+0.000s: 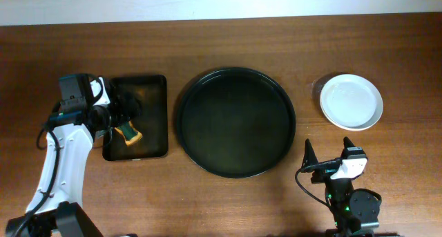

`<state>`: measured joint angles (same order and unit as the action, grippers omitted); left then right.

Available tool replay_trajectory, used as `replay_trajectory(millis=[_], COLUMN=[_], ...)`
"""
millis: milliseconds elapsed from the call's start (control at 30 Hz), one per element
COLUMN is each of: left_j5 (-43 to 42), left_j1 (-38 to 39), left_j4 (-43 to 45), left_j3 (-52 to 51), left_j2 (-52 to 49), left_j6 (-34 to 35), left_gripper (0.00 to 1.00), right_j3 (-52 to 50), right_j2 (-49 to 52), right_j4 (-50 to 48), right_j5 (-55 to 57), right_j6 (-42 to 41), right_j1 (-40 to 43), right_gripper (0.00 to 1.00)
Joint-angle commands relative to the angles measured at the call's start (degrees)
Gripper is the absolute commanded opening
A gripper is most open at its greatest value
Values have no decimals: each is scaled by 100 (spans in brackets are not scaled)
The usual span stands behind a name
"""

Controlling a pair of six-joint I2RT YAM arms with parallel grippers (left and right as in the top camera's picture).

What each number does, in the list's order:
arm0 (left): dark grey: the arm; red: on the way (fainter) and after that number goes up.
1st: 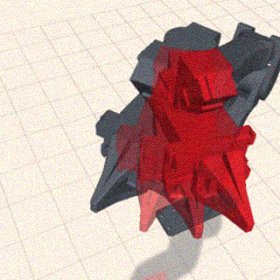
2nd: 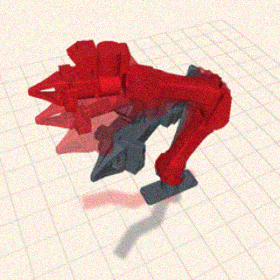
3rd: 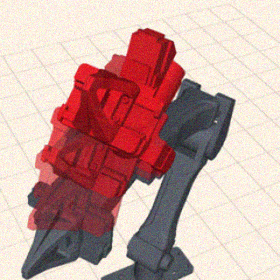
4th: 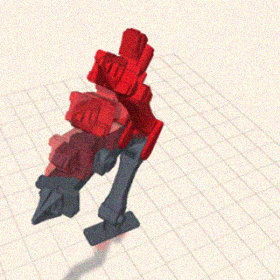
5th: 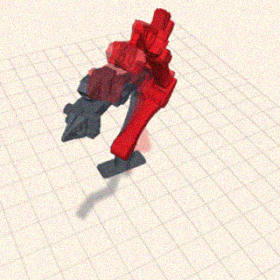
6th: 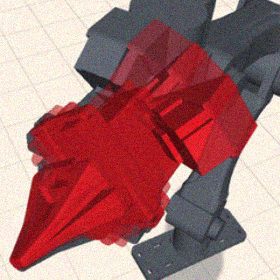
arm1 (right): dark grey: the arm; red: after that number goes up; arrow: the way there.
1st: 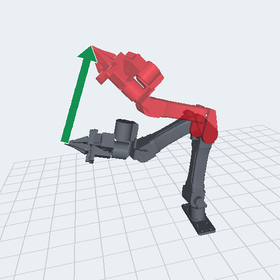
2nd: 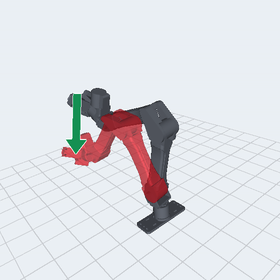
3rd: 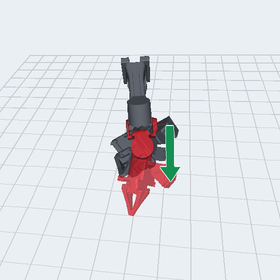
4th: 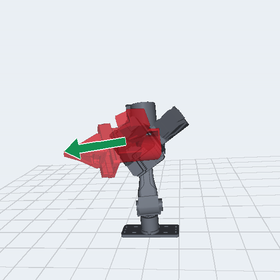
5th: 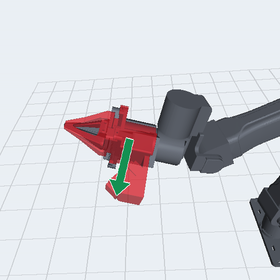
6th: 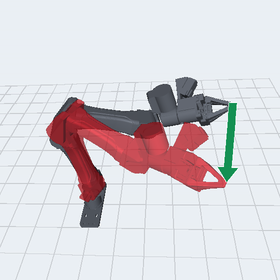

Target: Clean dirty plates on tray and stack at the side

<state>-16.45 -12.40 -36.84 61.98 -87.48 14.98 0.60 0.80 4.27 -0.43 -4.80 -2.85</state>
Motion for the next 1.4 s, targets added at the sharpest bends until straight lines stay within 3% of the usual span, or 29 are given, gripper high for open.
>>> replay_trajectory(millis=[0, 267, 400, 500, 600, 833, 967, 1067, 1133, 1267, 1367], left_j5=[-2, 57, 529, 979, 1200, 1176, 1202, 1202, 1207, 1228, 1353], left_j1=[-4, -79, -37, -35, -35, 756, 776, 776, 776, 944, 1067], left_j4=[9, 11, 39, 31, 186, 4402, 4395, 3818, 3211, 3241, 3224], left_j3=[-9, -107, -1488, -3036, -3888, -5523, -5967, -6144, -6144, -6144, -6144], left_j2=[7, 433, 2083, 4251, 5875, 7355, 7888, 8295, 8535, 8721, 8719], left_j6=[-31, -31, -28, -31, -31, -28, -33, -33, -323, -1397, -1486], left_gripper=[99, 99, 99, 99, 99, 99, 99, 99, 99, 99, 99], right_j3=[-28, -28, -28, -28, -28, -28, -28, -28, -28, -28, -28], right_j2=[-28, -28, -28, -28, -28, -28, -28, -28, -28, -28, -28], right_j4=[31, 31, 31, 31, 28, 31, 31, 31, 31, 31, 31], right_j5=[68, 68, 68, 68, 68, 68, 68, 68, 68, 68, 68], right_j6=[-61, -61, -61, -61, -61, -61, -61, -61, -61, -61, -61], right_j1=[26, 26, 26, 26, 26, 26, 26, 26, 26, 26, 26], right_gripper=[99, 99, 99, 99, 99, 99, 99, 99, 99, 99, 99])
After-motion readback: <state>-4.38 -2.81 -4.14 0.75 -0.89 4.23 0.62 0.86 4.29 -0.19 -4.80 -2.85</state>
